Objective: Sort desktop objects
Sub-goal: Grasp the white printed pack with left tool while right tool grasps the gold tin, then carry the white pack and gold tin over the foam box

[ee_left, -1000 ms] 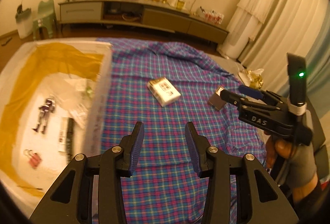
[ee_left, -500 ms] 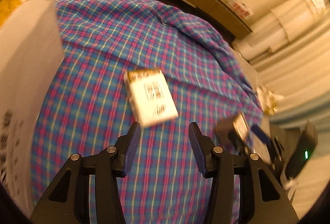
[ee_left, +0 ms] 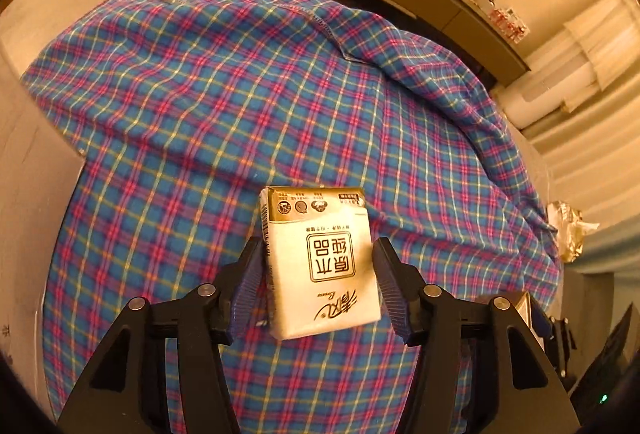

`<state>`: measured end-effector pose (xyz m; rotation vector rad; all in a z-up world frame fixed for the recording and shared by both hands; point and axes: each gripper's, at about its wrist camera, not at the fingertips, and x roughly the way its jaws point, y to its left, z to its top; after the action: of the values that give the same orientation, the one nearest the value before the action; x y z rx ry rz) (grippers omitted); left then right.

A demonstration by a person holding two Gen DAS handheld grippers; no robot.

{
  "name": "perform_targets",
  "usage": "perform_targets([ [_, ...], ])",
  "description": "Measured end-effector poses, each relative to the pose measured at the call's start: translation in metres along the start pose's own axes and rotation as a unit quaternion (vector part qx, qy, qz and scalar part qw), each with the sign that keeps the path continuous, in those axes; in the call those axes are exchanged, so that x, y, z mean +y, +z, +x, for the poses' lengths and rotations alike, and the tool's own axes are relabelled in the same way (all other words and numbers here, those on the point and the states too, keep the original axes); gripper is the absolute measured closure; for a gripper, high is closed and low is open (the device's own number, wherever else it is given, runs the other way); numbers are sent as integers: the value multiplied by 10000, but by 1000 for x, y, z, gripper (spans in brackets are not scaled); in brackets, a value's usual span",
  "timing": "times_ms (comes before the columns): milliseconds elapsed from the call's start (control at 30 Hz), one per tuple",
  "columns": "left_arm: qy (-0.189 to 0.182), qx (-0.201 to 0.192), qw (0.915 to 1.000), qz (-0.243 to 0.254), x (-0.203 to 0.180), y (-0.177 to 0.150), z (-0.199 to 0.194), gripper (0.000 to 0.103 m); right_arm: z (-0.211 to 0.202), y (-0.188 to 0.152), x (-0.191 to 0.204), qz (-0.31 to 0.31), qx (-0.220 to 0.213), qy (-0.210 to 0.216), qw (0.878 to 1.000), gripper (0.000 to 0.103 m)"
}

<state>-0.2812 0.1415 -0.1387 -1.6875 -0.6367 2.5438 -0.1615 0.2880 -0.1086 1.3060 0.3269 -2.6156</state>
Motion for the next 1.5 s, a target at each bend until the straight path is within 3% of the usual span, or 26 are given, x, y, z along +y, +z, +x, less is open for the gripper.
perform_targets([
  [167, 639, -241, 9956, 647, -26, -5, 9, 38, 5, 2, -2, 116, 30, 198, 9997, 24],
  [267, 1042, -356, 9872, 1152, -42, -9, 17, 36, 8, 2, -1, 175, 112, 393, 9990, 50],
  [367, 1200, -526, 9801, 1494, -45, -14, 20, 37, 10, 2, -4, 306, 140, 498, 9982, 52],
  [467, 1077, -601, 9802, 1551, -39, -16, 17, 39, 9, 1, -10, 502, 146, 639, 9966, 52],
  [667, 718, -589, 9892, 1130, -12, -18, -1, 37, 6, 1, -16, 688, 133, 760, 9946, 52],
  [833, 1096, -881, 9765, 1635, -20, -36, 4, 35, 6, 1, -11, 684, 146, 786, 9944, 52],
  [933, 1065, -942, 9767, 1610, -18, -36, 3, 35, 4, 0, -10, 653, 144, 765, 9948, 52],
  [1067, 945, -925, 9746, 1806, -16, -34, -1, 50, -5, 2, -11, 678, 53, 737, 9950, 52],
  [1200, 529, -743, 9820, 1655, -10, -37, -10, 50, -20, 7, -6, 653, -104, 787, 9947, 52],
  [1500, 408, -874, 9806, 1706, -12, -69, -57, 50, -41, 4, 18, 474, -144, 1001, 9937, 52],
])
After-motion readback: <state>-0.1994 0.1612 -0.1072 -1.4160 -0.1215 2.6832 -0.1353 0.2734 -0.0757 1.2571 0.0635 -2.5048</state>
